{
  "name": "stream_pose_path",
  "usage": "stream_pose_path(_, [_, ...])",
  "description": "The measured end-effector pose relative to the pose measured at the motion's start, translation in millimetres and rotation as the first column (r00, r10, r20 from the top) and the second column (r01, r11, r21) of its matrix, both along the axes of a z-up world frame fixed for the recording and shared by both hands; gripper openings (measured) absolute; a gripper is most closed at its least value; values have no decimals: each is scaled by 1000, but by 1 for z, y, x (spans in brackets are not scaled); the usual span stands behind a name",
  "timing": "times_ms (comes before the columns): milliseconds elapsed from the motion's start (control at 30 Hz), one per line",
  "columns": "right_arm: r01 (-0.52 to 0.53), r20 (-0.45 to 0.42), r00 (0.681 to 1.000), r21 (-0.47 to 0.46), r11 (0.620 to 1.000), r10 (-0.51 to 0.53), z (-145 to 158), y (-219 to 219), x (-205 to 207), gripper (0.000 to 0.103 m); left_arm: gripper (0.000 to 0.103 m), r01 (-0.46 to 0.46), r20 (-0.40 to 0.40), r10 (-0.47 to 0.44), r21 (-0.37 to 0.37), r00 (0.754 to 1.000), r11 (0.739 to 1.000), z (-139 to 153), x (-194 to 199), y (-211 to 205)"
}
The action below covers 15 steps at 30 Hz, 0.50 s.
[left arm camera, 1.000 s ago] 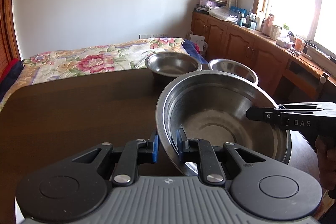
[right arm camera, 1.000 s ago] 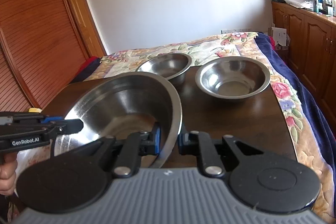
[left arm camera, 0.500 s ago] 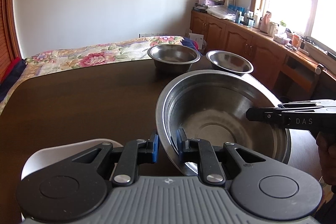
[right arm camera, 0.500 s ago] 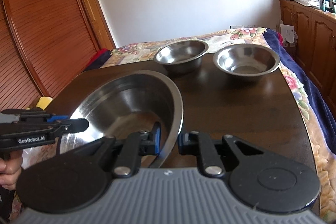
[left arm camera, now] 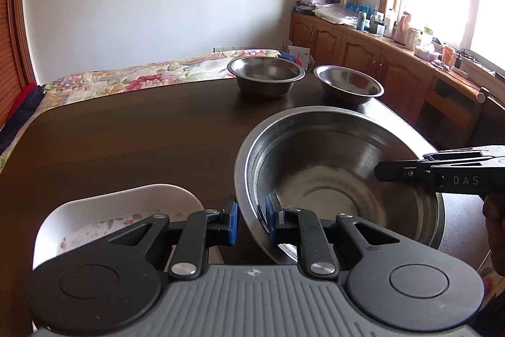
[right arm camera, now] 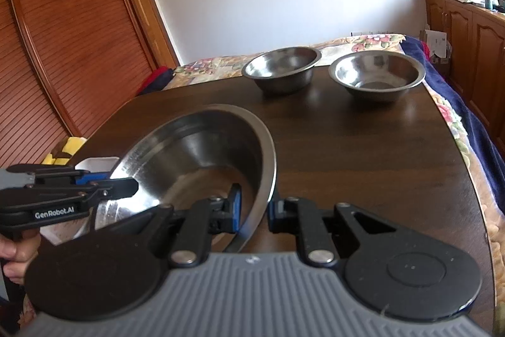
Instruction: Organize plates and bowls
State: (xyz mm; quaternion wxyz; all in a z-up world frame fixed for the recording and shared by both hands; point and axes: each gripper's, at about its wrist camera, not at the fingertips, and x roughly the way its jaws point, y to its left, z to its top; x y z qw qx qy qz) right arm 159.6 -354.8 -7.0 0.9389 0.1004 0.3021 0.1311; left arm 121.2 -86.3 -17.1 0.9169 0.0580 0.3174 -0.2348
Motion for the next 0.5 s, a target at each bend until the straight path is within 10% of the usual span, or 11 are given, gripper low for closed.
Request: stream_pose_path(500, [5,-10,1000,-11,1000,-5,-6,3,-1,20,21,4,2,-4,-7,1000,1000,-1,0,2])
